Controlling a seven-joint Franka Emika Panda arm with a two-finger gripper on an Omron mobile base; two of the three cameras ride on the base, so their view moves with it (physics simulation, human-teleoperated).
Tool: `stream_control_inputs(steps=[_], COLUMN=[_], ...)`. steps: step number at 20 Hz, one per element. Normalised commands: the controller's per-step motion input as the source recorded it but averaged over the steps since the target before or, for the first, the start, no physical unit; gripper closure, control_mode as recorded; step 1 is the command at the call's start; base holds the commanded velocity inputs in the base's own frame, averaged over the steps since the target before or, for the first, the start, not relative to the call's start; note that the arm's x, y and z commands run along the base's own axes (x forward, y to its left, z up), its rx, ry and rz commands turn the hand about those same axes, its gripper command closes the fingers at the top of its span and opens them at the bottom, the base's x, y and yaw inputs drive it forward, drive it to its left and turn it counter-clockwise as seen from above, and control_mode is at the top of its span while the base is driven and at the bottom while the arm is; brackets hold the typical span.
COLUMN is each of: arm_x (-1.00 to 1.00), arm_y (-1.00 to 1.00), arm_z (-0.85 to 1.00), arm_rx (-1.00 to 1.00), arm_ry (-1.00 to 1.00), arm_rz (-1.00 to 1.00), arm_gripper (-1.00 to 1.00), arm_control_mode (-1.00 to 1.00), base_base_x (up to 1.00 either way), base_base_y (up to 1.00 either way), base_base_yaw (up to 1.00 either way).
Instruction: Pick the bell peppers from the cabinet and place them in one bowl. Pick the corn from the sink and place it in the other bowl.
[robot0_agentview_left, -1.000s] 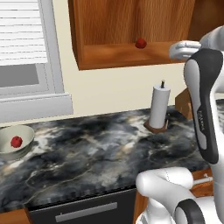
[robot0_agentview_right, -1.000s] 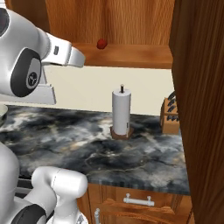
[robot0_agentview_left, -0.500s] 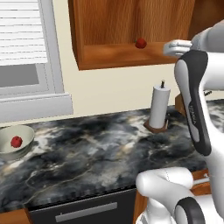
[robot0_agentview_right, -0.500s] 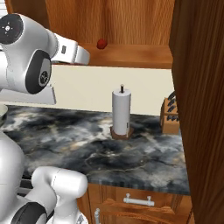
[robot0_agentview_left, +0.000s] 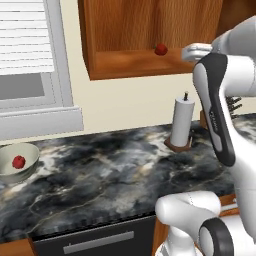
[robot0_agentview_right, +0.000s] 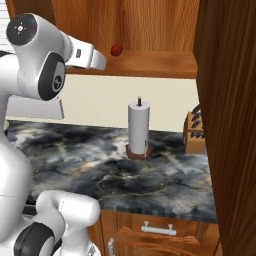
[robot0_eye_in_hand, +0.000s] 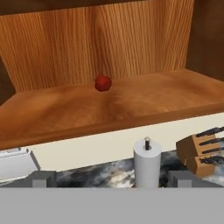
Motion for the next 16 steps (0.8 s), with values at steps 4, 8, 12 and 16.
stream_control_inputs(steps=[4,8,12,16], arm_x=[0.24,0.34,0.29,0.25], arm_y=[0.00,0.00,0.00,0.01], arm_z=[-0.02,-0.05,-0.01,0.00], arm_rx=[0.00,0.00,0.00,0.00], arm_ry=[-0.06,-0.10,-0.04,0.00], arm_rz=[0.00,0.00,0.02,0.02], arm_gripper=[-1.00,-1.00,-1.00,-1.00], arm_control_mode=[-1.00,-1.00,-1.00,-1.00], base_base_x=[0.00,0.00,0.00,0.00], base_base_y=[0.00,0.00,0.00,0.00], base_base_yaw=[0.00,0.00,0.00,0.00])
